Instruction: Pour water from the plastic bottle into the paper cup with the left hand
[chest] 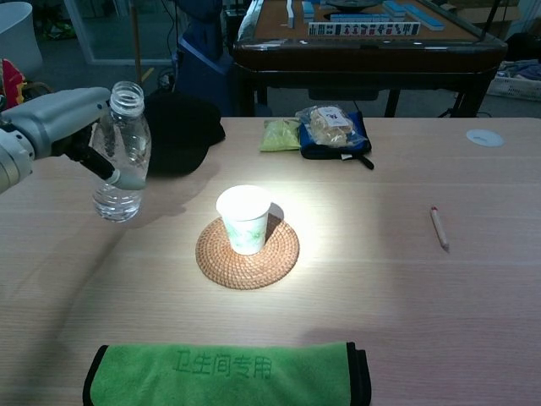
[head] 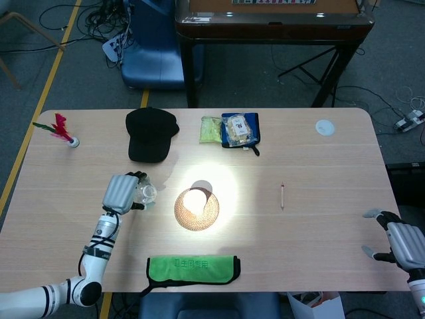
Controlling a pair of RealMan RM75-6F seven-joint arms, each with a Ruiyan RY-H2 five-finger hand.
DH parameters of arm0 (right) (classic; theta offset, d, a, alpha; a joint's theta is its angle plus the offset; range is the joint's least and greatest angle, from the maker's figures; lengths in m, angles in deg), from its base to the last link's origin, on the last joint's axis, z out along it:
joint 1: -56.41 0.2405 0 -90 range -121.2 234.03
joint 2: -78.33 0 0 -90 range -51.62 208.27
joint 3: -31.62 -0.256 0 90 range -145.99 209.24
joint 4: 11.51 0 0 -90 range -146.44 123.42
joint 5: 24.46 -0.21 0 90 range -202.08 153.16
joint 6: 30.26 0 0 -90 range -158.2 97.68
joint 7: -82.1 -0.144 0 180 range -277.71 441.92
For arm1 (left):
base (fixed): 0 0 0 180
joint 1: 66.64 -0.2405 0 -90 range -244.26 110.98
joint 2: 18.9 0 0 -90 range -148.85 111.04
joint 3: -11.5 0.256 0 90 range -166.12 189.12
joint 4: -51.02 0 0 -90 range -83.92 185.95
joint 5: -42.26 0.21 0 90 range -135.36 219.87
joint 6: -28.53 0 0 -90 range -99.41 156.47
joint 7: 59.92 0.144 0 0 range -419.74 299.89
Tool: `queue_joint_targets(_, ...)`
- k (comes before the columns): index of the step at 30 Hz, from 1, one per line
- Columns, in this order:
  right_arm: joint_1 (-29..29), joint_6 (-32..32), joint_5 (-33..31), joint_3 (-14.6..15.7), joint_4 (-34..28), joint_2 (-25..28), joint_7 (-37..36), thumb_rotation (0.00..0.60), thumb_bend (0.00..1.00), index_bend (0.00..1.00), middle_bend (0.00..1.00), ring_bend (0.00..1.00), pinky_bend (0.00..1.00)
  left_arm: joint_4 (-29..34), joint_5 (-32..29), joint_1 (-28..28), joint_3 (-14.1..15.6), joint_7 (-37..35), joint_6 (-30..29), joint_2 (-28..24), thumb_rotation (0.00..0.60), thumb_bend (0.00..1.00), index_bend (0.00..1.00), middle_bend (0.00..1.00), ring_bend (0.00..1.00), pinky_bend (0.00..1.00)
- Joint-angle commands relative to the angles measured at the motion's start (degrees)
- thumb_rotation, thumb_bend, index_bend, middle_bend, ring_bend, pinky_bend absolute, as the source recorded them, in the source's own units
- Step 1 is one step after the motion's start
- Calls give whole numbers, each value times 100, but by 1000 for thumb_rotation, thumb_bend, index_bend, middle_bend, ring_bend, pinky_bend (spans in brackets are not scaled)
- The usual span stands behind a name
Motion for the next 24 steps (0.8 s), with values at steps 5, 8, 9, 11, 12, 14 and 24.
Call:
queue_joint_targets(5,3,-15,-31,-8,22,7,-27,600,201,295,221,186,370,-552,654,236,373,743,-82,140,600,0,593,665,515,735)
queue_joint_targets(8,6,-23,-53,-16,35,9,-43,600,201,295,221,186,370,-642,799,315,455,971,5,144,600,0,594,668,515,735)
queue_joint_targets(9,8,-28,-59,-18,39,9,-49,600,202,297,221,186,370,-672,862,340,476,1033,11,151,600,0,594,669,515,735)
queue_joint_targets(11,11,-46,-77,-20,52,8,-63,600,201,300,221,186,370,-754,983,384,543,1180,50,172,600,0,592,671,517,736)
queue_joint_targets(12,14,-52,-81,-21,57,8,-69,600,201,301,221,186,370,-790,1026,405,567,1247,71,183,600,0,592,673,517,736)
queue_joint_targets(14,17,-63,-84,-20,62,9,-79,600,201,302,221,186,370,-853,1069,447,595,1405,128,217,600,0,591,675,518,737)
queue_joint_targets(24,7,-51,-70,-24,59,42,-146,600,202,302,221,186,370,-830,272,586,357,2711,344,446,600,0,599,699,528,742)
